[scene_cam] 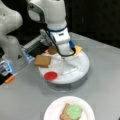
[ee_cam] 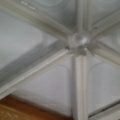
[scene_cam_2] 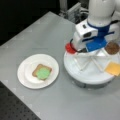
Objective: Ingredient selection for cheeseburger or sandwich
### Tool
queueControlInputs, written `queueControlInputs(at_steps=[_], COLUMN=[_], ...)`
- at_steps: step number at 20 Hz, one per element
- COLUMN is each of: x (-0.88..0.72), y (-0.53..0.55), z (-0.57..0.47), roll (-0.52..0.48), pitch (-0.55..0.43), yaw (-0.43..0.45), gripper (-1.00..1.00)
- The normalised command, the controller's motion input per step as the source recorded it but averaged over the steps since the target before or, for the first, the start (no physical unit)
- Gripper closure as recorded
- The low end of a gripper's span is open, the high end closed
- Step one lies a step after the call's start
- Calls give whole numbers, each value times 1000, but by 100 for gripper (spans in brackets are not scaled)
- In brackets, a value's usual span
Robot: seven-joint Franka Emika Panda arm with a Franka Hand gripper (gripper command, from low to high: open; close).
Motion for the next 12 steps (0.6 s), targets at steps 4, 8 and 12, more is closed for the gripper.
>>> queueControlInputs(at_steps=[4, 8, 12], x=[7, 110, 184], y=[-32, -79, -114], z=[144, 119, 206], roll=[77, 108, 169], pitch=[31, 46, 88], yaw=[-573, -581, -554], gripper=[-100, -100, -100])
